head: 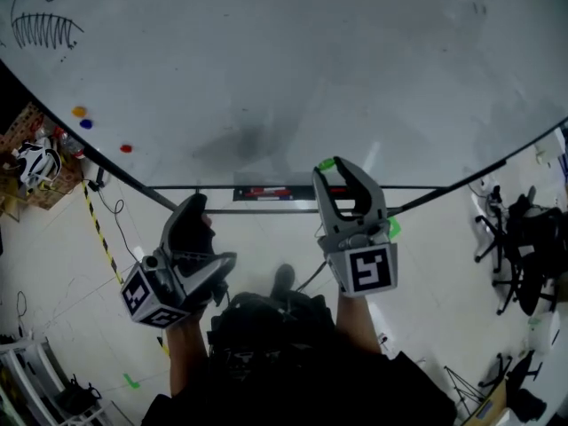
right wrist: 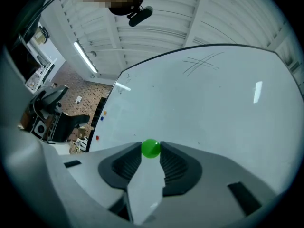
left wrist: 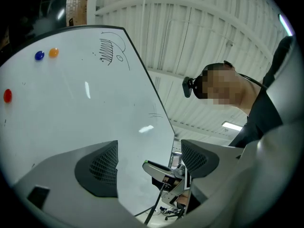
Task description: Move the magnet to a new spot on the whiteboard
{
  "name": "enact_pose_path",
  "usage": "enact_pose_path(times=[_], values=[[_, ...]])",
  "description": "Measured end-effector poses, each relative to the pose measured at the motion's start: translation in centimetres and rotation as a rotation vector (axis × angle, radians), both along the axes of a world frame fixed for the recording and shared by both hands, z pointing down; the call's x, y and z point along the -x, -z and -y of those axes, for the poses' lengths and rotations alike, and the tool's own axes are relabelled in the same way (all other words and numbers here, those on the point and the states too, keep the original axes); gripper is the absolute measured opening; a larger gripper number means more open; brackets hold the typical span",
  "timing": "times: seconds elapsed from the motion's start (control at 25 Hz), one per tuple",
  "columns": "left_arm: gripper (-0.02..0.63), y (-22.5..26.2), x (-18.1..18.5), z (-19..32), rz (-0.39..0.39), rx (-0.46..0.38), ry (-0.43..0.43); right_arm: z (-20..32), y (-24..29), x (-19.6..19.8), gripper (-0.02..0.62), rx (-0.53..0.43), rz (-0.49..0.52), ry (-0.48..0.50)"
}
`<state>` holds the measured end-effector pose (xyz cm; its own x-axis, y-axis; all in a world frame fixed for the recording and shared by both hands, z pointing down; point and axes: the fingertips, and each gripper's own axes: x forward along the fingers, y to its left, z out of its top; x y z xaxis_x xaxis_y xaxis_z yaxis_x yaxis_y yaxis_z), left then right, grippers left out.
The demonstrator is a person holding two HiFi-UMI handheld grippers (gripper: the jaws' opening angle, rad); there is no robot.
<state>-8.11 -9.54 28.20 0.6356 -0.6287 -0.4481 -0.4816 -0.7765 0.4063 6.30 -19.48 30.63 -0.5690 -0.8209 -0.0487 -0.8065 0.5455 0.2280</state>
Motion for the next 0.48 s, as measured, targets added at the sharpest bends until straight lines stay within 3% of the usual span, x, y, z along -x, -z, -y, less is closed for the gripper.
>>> enact_pose_path(times=[0.28,0.48], values=[[0.414,-0.4,-1.9,1.9,0.048,0.011,0.040,2.3,-0.9,-0.8,0.150,-0.007,0.000,0.019],[0.414,-0.4,-1.5,3.1,0.052,-0.012,0.014,3.5,-0.9,0.0,0.150,-0.033,-0.073,-0.023]])
